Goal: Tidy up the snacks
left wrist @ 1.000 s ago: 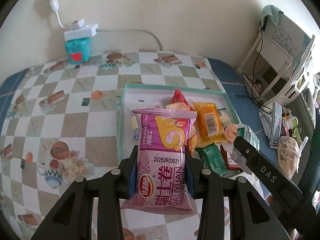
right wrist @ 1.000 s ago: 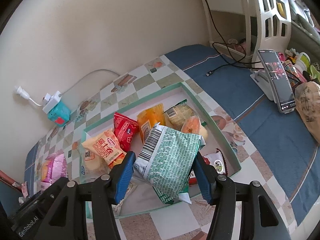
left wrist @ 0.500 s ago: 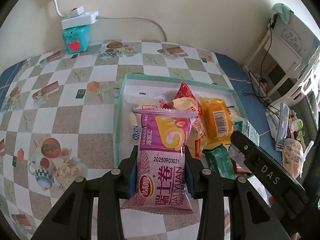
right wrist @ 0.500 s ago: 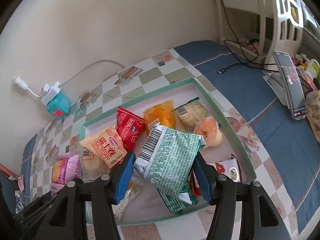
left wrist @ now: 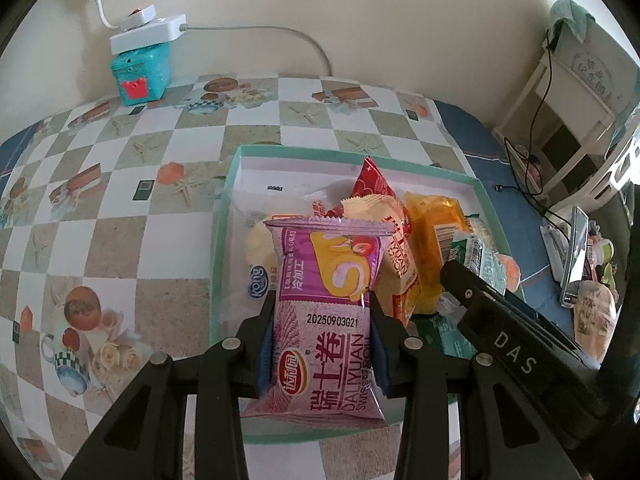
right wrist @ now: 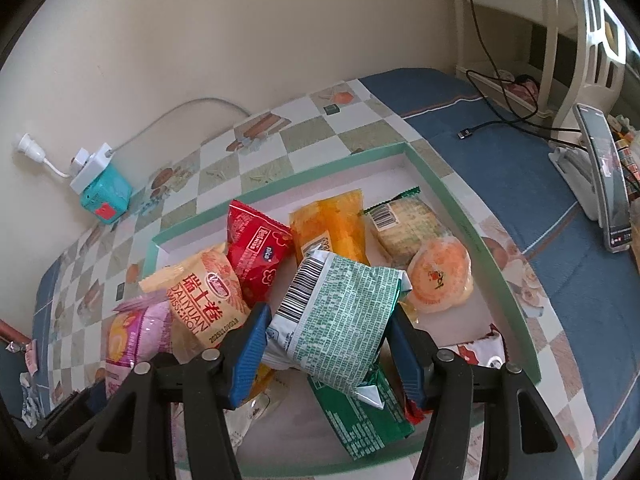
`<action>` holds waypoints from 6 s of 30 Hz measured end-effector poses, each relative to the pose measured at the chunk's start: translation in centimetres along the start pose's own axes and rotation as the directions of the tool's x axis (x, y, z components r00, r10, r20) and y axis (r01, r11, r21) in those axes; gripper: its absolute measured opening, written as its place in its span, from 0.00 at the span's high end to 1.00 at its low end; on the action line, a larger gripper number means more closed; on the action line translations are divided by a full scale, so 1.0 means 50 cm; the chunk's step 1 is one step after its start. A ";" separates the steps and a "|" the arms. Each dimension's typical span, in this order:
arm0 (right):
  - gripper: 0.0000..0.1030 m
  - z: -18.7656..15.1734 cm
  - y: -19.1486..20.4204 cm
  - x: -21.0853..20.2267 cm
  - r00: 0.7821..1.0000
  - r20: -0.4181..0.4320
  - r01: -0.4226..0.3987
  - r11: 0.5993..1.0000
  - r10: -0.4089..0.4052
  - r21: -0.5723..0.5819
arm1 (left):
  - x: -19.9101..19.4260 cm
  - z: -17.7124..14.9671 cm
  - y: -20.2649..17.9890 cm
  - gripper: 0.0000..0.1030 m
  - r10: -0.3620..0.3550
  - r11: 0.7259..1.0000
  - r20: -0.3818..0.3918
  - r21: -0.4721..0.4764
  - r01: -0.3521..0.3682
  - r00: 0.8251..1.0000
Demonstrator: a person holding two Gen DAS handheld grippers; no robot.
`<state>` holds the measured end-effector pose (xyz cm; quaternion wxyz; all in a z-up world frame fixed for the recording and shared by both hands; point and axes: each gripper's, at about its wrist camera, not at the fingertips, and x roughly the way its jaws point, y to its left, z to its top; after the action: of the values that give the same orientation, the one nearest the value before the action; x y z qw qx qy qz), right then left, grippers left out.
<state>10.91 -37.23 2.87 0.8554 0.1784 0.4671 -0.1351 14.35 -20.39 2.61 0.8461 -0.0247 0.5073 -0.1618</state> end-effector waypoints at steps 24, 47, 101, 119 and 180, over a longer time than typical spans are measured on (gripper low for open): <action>0.27 -0.009 -0.006 -0.026 1.000 0.023 0.000 1.000 0.000 0.010 | -0.057 0.000 0.031 0.35 0.001 0.999 0.027 -0.046 0.000 1.000; 0.00 -0.135 0.071 -0.139 0.996 0.063 -0.047 0.990 0.055 -0.133 | -0.163 -0.115 0.209 0.03 0.362 0.923 0.096 -0.177 -0.342 0.927; 0.00 -0.242 0.107 -0.137 0.996 -0.079 0.017 0.982 -0.032 -0.186 | -0.224 -0.211 0.256 0.04 0.468 0.882 0.039 -0.090 -0.463 0.883; 0.00 -0.246 0.116 -0.127 0.995 -0.089 0.024 0.978 -0.043 -0.207 | -0.220 -0.211 0.266 0.04 0.469 0.880 0.028 -0.091 -0.465 0.883; 0.00 -0.252 0.128 -0.115 0.993 -0.106 0.029 0.973 -0.054 -0.228 | -0.218 -0.209 0.267 0.04 0.474 0.878 0.025 -0.094 -0.470 0.880</action>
<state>0.94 -25.66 2.58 0.8397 0.0775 0.5301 -0.0890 3.89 -3.22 4.06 0.8698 0.0599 0.4845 0.0717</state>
